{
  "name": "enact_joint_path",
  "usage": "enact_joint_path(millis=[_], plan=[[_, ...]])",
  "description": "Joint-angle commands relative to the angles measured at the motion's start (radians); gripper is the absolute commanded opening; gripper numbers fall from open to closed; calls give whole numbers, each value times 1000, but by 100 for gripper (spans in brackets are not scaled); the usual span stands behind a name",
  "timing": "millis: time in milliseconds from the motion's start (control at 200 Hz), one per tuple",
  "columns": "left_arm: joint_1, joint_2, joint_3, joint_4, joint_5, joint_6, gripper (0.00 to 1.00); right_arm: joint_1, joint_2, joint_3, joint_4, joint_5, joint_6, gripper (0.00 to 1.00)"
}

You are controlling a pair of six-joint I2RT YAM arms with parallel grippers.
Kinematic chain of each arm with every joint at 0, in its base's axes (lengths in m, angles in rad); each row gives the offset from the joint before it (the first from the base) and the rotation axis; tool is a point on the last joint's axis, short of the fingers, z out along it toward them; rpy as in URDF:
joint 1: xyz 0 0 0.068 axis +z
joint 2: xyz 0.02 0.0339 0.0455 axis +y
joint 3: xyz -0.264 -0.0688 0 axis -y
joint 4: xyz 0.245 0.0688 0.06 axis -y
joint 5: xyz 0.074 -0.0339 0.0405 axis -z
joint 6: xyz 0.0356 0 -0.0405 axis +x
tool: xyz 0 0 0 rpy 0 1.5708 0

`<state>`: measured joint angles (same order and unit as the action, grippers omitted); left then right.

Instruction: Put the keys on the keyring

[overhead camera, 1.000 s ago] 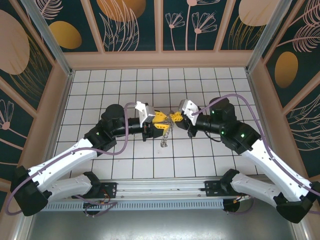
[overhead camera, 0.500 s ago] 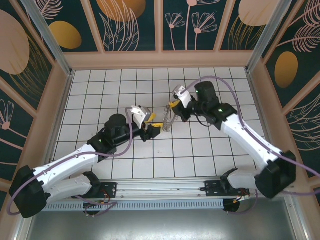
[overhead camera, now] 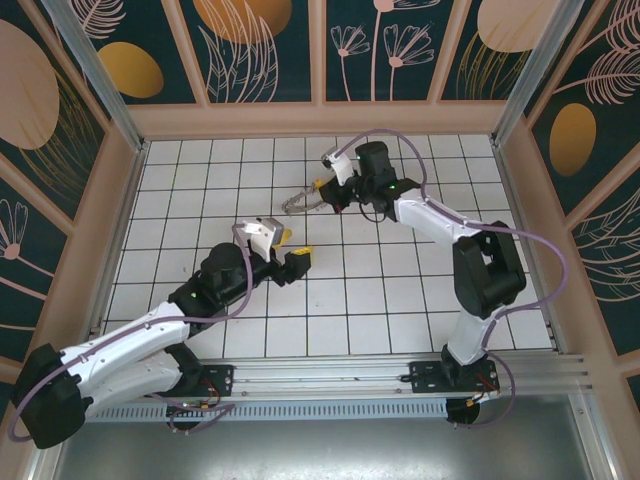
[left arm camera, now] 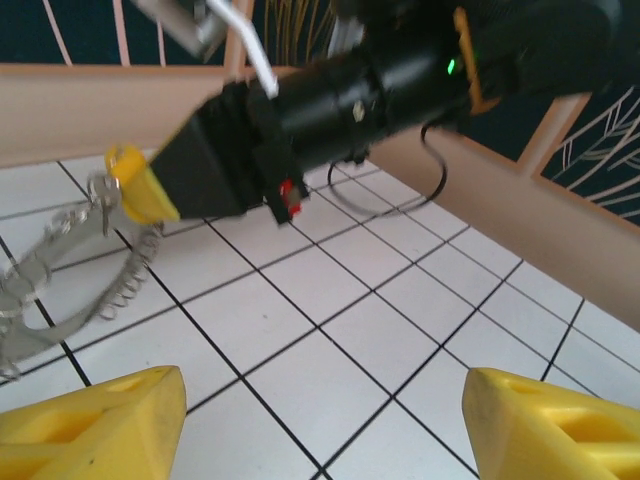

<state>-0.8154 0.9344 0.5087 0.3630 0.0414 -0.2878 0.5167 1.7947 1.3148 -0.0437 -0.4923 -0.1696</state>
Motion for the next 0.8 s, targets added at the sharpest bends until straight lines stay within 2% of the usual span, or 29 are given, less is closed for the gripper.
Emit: enact_joint_path(millis=[0,245,415,561,796], plan=[[6,-25,8,25,-44,-13,74,5,-12,-68,125,-74,82,0],[6,64,24,105,9,-49,77,13,-152,-403,239,-79,178,0],[6,147,45,176,74,-85,85,14,-262,-607,276,-53,234,0],[6,181,56,180,79,-81,90,14,-333,-719,289,-48,270,11],[6,184,74,149,75,-76,92,12,-471,-818,227,50,298,26]])
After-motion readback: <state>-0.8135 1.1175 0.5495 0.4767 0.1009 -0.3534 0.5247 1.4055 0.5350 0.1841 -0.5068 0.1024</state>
